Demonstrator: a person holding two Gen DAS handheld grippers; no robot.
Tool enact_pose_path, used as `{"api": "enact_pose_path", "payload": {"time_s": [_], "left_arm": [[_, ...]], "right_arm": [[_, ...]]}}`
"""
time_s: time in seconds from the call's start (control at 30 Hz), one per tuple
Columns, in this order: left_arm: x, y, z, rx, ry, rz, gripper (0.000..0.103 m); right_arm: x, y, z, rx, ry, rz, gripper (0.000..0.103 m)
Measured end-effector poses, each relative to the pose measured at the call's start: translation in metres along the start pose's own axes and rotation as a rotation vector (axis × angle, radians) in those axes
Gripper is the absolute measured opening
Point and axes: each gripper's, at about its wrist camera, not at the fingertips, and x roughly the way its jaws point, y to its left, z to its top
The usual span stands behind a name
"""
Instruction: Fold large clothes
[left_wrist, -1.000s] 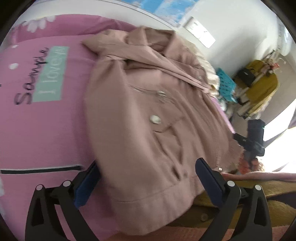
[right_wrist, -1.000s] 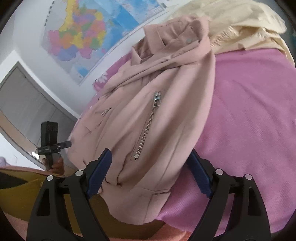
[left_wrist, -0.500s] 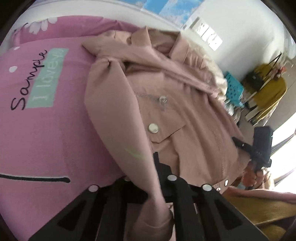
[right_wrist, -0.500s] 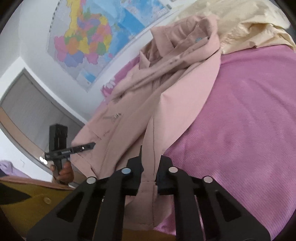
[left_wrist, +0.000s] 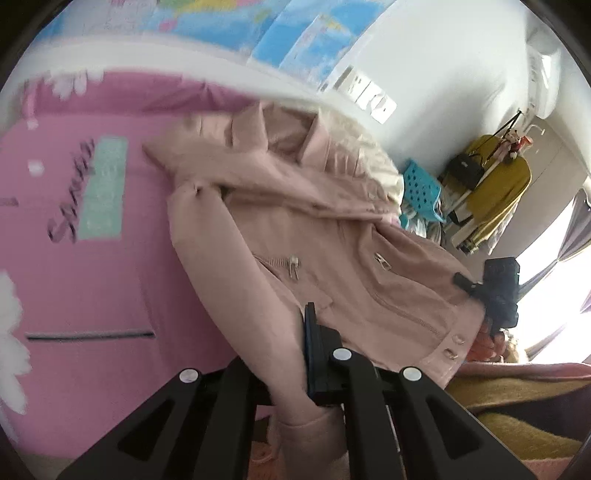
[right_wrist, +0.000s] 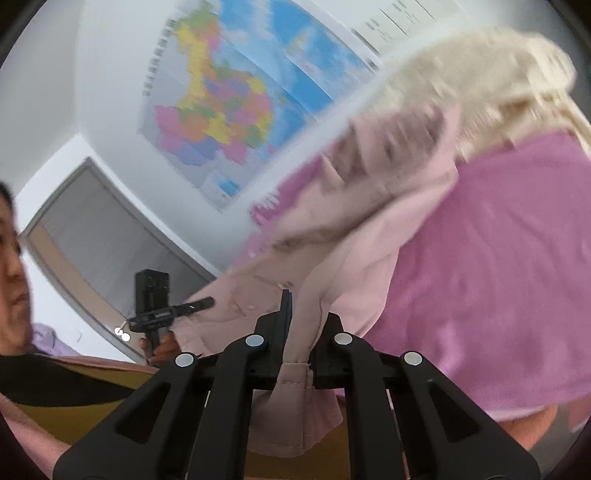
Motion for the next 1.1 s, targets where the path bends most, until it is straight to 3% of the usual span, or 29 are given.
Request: {"api": "enact_pose_path", "payload": {"time_s": [0.07,0.17,0.23,0.37,0.43,0.47,0.5,0.53,0.6,0.83,1.1], "left_arm": [[0.012,0.009,-0.003,-0.019,0.038,0.018,0.006],[0.022,0.014,-0.011,-0.017,0.073,0.041,0.006],[0.026,0.013,-0.014,0.005,0.089,0.056,0.014],[0.034,0.015,-0.017,0.018,0.123,0.039,0.038],[0.037,0.018,-0.019,0.016,0.135,0.038,0.04],[0.036,0.019,-0.021,0.016,0.132,0.036,0.04],[0.035,0.018,-0.02,0.015,0.128,0.039,0.035],[0.035,0.018,-0.021,0.013,0.128,0.045,0.019],[0.032,0.015,-0.017,0.005,0.123,0.061,0.006],[0.005,0.006,0.006,0.004,0.047,0.022,0.004],[-0.013,0.0,0.035,0.004,-0.001,0.022,0.004]], "right_arm": [[0.009,-0.014,-0.008,0.038,0.044,-0.017,0.012],[0.015,-0.024,-0.018,0.065,0.08,-0.028,0.03],[0.013,-0.029,-0.022,0.074,0.094,-0.061,0.04],[0.014,-0.033,-0.03,0.05,0.145,-0.112,0.048],[0.018,-0.036,-0.035,0.062,0.178,-0.122,0.047],[0.018,-0.038,-0.037,0.071,0.187,-0.118,0.035],[0.018,-0.038,-0.039,0.074,0.195,-0.115,0.02],[0.017,-0.037,-0.04,0.072,0.2,-0.104,0.018],[0.011,-0.027,-0.036,0.059,0.162,-0.04,0.013],[0.0,-0.005,-0.006,0.036,0.052,0.058,0.011],[-0.009,0.001,0.034,0.041,-0.042,0.068,0.01]]}}
